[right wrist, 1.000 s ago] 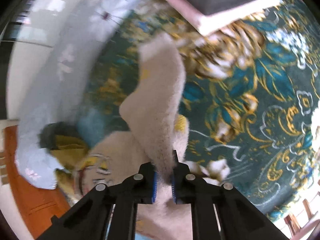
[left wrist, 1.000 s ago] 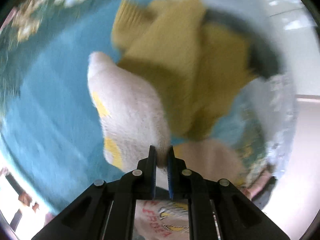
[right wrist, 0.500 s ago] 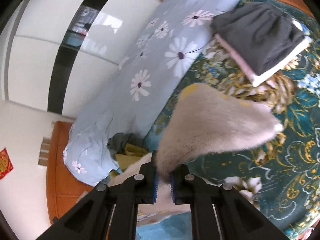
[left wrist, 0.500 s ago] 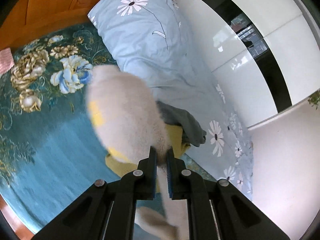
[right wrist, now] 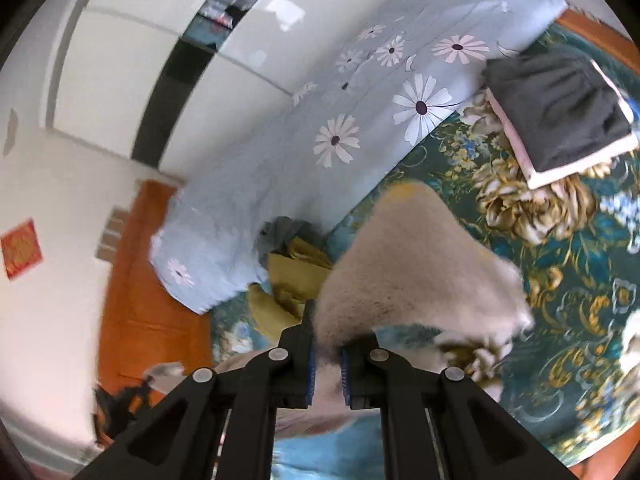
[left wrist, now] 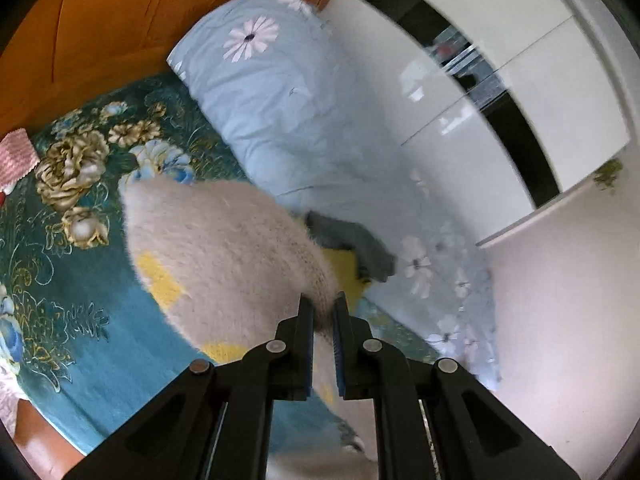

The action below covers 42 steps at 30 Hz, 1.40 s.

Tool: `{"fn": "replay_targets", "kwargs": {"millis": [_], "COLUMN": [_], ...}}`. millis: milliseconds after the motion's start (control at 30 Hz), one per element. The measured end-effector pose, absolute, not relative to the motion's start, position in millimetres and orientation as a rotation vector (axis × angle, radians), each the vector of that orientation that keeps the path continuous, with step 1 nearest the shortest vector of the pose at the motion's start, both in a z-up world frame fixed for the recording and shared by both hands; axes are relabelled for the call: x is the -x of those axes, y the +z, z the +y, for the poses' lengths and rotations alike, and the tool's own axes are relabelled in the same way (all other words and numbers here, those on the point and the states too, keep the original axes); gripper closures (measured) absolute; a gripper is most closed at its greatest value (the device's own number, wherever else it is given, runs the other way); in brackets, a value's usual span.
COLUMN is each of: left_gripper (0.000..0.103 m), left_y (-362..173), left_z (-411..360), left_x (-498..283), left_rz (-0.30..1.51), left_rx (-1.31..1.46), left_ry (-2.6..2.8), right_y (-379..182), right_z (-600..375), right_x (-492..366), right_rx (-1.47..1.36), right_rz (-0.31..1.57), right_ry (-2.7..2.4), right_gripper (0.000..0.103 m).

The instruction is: Fold clothes

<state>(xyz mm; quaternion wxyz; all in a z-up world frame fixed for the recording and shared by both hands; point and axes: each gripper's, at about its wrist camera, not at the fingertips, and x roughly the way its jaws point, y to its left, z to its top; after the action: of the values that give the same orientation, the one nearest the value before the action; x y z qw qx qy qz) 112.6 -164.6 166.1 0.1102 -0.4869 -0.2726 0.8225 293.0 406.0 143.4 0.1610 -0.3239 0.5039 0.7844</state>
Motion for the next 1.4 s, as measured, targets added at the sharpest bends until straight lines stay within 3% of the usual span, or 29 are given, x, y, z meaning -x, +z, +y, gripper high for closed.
{"fn": "replay_targets", "kwargs": {"millis": [167, 300, 467, 500, 567, 600, 633, 667, 767, 867, 967, 1067, 1167, 1200, 1233, 1267, 1300, 1400], "left_gripper": [0.095, 0.094, 0.094, 0.092, 0.08, 0.065, 0.057, 0.056, 0.046, 0.046, 0.046, 0.046, 0.046, 0.046, 0.046, 0.046, 0.046, 0.046], "left_y": [94, 59, 16, 8, 1, 0, 0, 1, -4, -32, -59, -62, -55, -52, -49, -46, -46, -46], "left_z": [-138, -126, -113, -112, -111, -110, -107, -103, -81, -39, -9, 5, 11, 10, 9, 8, 5, -7], "left_x": [-80, -64, -42, -41, -44, -47, -52, -60, -92, -121, -146, -159, -161, -159, -157, -155, -151, -136], "left_rz": [-0.852, -0.861, -0.83, -0.833, -0.852, -0.866, -0.873, -0.863, -0.74, -0.399, -0.222, -0.22, -0.15, -0.133, -0.116, -0.105, -0.119, -0.246], "left_rx": [1.637, 1.749, 1.908, 1.933, 1.941, 1.939, 1.929, 1.912, 1.88, 2.002, 2.123, 2.16, 2.146, 2.137, 2.129, 2.122, 2.12, 2.129], "left_ry": [2.383, 2.384, 2.385, 2.393, 2.376, 2.358, 2.327, 2.307, 2.255, 2.123, 2.019, 1.962, 1.954, 1.967, 1.979, 1.991, 2.004, 2.036], "right_y": [69, 45, -2, -6, -11, -12, -12, -12, -25, -62, -105, -134, -151, -153, -154, -154, -153, -148], "right_z": [421, 434, 452, 454, 457, 459, 460, 459, 446, 421, 395, 382, 381, 380, 380, 379, 378, 376], "right_x": [-239, -225, -216, -217, -221, -225, -230, -235, -247, -250, -242, -230, -227, -227, -228, -229, -233, -247], "right_rx": [1.096, 1.019, 1.125, 1.141, 1.142, 1.13, 1.111, 1.098, 1.159, 1.369, 1.595, 1.698, 1.633, 1.615, 1.606, 1.6, 1.593, 1.588], "right_rz": [1.403, 1.387, 1.423, 1.413, 1.395, 1.395, 1.407, 1.418, 1.394, 1.363, 1.34, 1.261, 1.355, 1.363, 1.366, 1.373, 1.391, 1.462], "right_ry": [2.087, 2.034, 1.852, 1.836, 1.816, 1.815, 1.821, 1.829, 1.82, 1.758, 1.689, 1.649, 1.603, 1.594, 1.59, 1.589, 1.592, 1.615], "right_gripper": [0.093, 0.093, 0.089, 0.086, 0.068, 0.054, 0.051, 0.051, 0.049, 0.049, 0.049, 0.049, 0.047, 0.05, 0.06, 0.071, 0.088, 0.092]}}
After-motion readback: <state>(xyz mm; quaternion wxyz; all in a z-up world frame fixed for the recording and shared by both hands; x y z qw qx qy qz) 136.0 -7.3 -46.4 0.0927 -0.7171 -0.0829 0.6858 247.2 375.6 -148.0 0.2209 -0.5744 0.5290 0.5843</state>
